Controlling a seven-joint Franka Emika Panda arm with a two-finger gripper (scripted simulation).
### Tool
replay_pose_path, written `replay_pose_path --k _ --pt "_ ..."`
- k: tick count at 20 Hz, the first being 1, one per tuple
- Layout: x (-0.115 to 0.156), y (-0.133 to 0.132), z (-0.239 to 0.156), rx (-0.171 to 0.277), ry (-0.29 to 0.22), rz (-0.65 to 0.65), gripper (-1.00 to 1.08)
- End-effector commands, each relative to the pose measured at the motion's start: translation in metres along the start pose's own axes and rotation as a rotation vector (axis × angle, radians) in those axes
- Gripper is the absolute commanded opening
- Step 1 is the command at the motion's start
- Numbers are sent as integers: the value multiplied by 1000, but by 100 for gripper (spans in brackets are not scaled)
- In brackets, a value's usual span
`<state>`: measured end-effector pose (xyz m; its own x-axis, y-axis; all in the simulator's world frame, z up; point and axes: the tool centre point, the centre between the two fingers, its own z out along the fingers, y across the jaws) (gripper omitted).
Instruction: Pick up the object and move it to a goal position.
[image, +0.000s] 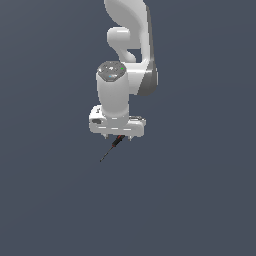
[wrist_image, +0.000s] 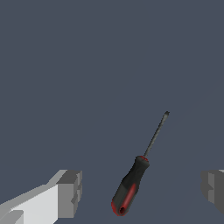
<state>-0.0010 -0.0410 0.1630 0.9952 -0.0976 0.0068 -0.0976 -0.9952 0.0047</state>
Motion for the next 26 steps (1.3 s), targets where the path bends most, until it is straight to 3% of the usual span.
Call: replay_pose_path --k 1,15,26 --pt "-4 3 10 3 -2 45 100" --pt "-37 31 84 6 -8 397 100" --pt "-46 37 98 3 -9 468 100"
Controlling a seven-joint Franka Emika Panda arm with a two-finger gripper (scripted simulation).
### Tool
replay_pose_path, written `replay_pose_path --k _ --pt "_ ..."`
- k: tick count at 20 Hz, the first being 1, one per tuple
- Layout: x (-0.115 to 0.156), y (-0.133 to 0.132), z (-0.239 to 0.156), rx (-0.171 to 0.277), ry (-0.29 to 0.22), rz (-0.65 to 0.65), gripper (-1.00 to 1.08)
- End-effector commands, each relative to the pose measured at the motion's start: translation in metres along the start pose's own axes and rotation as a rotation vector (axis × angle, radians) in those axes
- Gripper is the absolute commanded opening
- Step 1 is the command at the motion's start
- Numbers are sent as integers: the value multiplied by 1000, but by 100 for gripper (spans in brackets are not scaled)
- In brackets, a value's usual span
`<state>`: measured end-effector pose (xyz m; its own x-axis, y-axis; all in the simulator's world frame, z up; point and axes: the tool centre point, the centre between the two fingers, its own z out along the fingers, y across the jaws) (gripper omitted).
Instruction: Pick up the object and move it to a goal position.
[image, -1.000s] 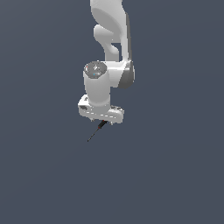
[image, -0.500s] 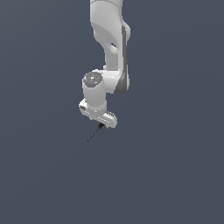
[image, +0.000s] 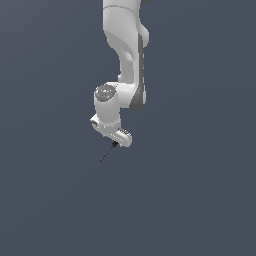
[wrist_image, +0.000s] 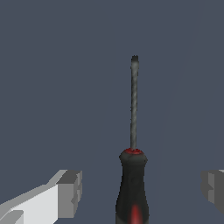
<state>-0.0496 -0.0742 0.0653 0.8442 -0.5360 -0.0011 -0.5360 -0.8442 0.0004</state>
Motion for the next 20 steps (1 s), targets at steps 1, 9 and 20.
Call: replay_pose_path --k 1,9,20 --pt "0 0 1 0 0 0 100" --pt "-1 1 32 0 1 4 100" --pt "0 1 51 1 1 6 -100"
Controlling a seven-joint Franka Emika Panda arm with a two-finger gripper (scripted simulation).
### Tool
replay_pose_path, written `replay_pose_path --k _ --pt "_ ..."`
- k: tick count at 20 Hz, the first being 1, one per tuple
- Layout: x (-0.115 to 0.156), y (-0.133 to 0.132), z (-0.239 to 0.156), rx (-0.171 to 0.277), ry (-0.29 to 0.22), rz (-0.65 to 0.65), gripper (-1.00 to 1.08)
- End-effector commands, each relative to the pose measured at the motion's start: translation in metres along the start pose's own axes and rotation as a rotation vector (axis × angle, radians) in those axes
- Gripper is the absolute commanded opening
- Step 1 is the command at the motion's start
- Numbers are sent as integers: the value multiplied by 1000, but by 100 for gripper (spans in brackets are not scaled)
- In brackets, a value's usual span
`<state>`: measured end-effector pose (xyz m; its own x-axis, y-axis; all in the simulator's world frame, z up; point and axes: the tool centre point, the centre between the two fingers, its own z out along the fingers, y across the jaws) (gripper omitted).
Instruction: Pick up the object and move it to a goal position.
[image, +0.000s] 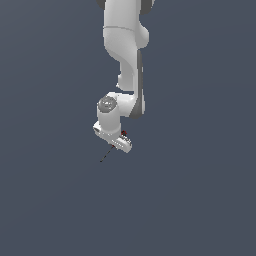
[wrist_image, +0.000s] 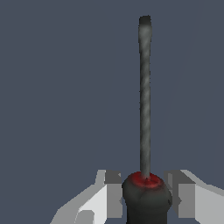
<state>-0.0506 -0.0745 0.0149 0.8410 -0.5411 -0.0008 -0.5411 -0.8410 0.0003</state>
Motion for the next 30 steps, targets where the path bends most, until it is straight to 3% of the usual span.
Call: replay_pose_path --k 1,16,30 --pt "0 0 0 0 1 0 -100" --pt "2 -9 -20 0 1 0 -100" --pt "13 -59 -136 -1 1 1 -100"
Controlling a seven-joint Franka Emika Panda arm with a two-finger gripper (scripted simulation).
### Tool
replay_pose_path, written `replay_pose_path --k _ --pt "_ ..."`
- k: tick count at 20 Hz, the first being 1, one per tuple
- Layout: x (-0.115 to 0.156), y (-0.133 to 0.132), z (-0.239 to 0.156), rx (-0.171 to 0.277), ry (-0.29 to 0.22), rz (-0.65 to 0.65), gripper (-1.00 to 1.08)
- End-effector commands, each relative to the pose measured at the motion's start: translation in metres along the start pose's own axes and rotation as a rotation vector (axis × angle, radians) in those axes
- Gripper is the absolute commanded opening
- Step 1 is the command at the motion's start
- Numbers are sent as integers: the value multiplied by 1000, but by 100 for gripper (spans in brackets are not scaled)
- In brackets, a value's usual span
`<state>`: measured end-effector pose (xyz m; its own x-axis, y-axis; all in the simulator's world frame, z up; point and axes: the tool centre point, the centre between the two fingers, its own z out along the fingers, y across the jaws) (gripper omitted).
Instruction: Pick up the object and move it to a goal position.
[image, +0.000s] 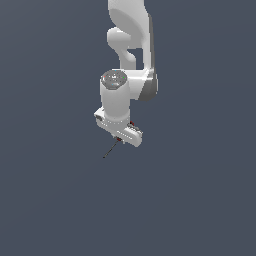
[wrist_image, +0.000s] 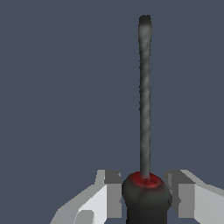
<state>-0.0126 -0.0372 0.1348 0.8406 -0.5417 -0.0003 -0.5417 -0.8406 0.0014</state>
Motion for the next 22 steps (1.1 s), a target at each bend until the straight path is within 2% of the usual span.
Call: replay_pose_path --k 1,11,22 --pt "3 -11 -27 0 1 0 -100" --pt "13 -46 -103 0 1 0 -100" --pt "18 -57 -125 1 0 -1 -100"
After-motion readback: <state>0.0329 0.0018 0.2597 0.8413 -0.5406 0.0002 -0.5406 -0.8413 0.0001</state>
